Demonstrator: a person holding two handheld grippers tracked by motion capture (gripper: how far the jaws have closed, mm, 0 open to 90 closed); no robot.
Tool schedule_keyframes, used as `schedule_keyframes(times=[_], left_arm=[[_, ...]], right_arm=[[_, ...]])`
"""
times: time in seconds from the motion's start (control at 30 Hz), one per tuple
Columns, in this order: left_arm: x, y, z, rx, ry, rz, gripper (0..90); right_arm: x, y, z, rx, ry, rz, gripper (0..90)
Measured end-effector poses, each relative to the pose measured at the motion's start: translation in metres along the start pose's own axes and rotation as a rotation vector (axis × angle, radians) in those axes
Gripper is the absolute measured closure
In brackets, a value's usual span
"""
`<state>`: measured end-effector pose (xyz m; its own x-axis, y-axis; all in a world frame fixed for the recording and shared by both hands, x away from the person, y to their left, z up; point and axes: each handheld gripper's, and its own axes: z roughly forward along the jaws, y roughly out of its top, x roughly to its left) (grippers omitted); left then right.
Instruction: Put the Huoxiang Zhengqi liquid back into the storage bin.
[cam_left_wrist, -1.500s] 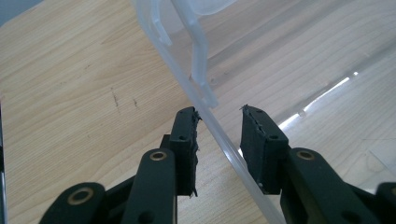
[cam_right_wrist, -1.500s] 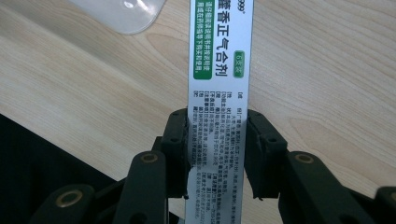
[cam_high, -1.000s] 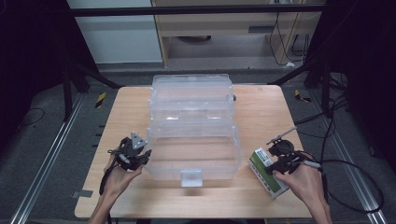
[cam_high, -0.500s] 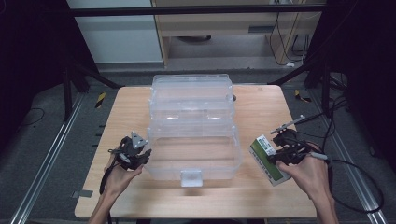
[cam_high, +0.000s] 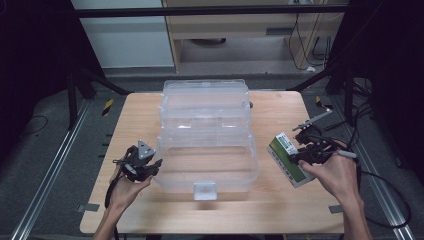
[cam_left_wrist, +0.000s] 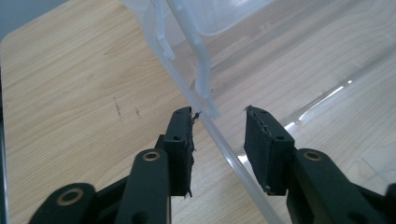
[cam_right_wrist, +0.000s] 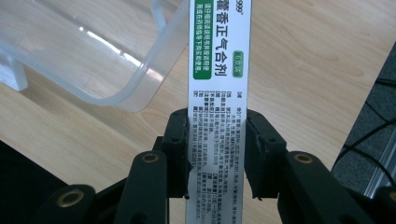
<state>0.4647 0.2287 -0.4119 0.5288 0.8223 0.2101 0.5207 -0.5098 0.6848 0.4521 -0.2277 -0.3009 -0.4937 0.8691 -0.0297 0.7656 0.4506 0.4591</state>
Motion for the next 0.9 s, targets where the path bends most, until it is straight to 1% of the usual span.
schedule_keyframes(times=[0.07, 0.17, 0.2, 0.23, 0.3, 0.4, 0.5, 0.67, 0.77, 0.8, 0.83, 0.9], left_arm=[[0.001, 0.000, -0.002, -0.001, 0.001, 0.005, 57.7], [0.002, 0.001, -0.005, -0.015, 0.002, -0.006, 54.9], [0.003, 0.001, -0.008, -0.025, 0.001, -0.013, 54.9], [0.006, 0.002, -0.012, -0.043, -0.009, -0.026, 51.6], [0.008, 0.002, -0.016, -0.058, -0.012, -0.041, 49.9], [0.013, 0.002, -0.022, -0.078, -0.013, -0.057, 48.9], [0.019, 0.001, -0.027, -0.096, -0.011, -0.077, 48.5], [0.028, -0.002, -0.032, -0.116, 0.005, -0.107, 48.5], [0.031, -0.003, -0.034, -0.129, 0.020, -0.120, 49.0], [0.031, -0.003, -0.034, -0.129, 0.020, -0.120, 49.0], [0.034, -0.004, -0.035, -0.131, 0.031, -0.130, 49.1], [0.037, -0.005, -0.036, -0.133, 0.036, -0.139, 49.2]], right_arm=[[-0.001, 0.003, -0.004, -0.009, 0.007, -0.005, 64.6], [-0.001, 0.006, -0.008, -0.020, 0.011, -0.016, 64.6], [0.000, 0.008, -0.009, -0.022, 0.012, -0.018, 64.6], [0.000, 0.012, -0.012, -0.027, 0.009, -0.028, 64.6], [0.001, 0.016, -0.014, -0.034, 0.009, -0.034, 64.6], [0.002, 0.021, -0.017, -0.045, 0.009, -0.049, 64.6], [0.005, 0.026, -0.019, -0.060, 0.025, -0.063, 64.6], [0.010, 0.035, -0.022, -0.087, 0.047, -0.095, 64.6], [0.011, 0.040, -0.023, -0.098, 0.058, -0.104, 64.7], [0.012, 0.042, -0.023, -0.103, 0.057, -0.116, 64.7], [0.014, 0.044, -0.023, -0.101, 0.054, -0.126, 64.7], [0.017, 0.047, -0.023, -0.100, 0.060, -0.155, 64.7]])
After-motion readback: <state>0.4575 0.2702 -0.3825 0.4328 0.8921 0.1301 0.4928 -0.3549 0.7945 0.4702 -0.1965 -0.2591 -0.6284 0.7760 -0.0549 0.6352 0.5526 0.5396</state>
